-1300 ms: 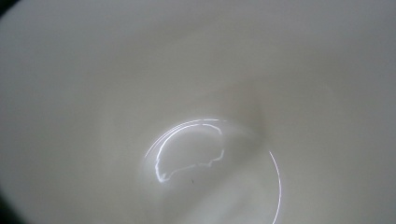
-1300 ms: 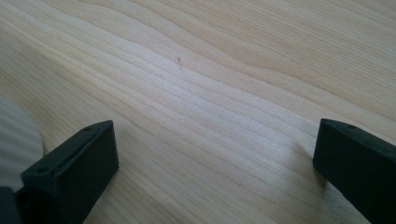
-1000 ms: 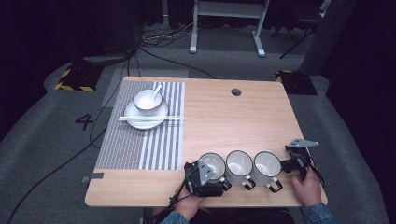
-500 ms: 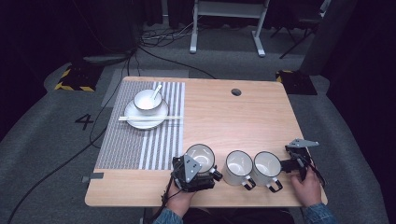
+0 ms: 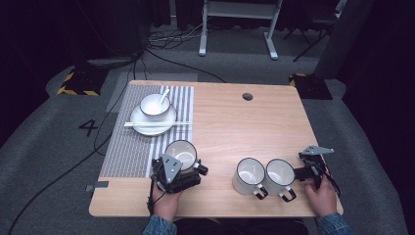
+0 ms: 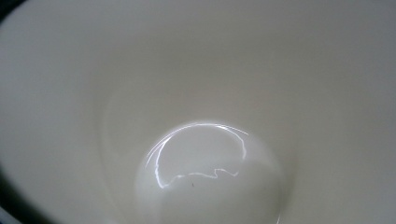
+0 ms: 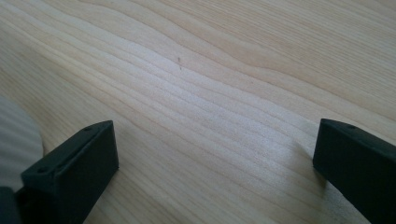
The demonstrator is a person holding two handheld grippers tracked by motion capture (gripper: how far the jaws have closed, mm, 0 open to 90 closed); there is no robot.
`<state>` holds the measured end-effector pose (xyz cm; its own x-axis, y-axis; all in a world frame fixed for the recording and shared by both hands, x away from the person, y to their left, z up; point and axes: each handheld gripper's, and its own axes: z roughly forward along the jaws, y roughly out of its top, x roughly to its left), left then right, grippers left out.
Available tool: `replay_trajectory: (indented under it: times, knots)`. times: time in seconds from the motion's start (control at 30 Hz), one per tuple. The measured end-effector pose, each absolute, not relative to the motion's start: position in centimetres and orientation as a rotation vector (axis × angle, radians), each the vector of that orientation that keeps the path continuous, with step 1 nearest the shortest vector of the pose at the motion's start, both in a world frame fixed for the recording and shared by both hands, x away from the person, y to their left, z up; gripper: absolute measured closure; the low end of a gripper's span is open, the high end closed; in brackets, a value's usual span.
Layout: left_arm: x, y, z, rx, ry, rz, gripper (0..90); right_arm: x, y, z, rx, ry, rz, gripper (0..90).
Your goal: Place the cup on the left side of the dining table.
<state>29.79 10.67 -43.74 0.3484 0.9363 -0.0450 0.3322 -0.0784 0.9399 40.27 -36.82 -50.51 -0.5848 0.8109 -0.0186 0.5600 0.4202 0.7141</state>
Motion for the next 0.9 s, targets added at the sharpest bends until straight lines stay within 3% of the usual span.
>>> replay_trajectory:
  times: [0.63,0.9]
  knots:
    - [30.8,14.9,-42.3,1.59,1.264,0.931,3.4,40.3,-36.8,-50.5,1.175,2.319,0.961,0.2]
    - [32.0,17.0,-41.7,1.603,1.304,0.906,3.4,40.3,-36.8,-50.5,1.175,2.319,0.961,0.2]
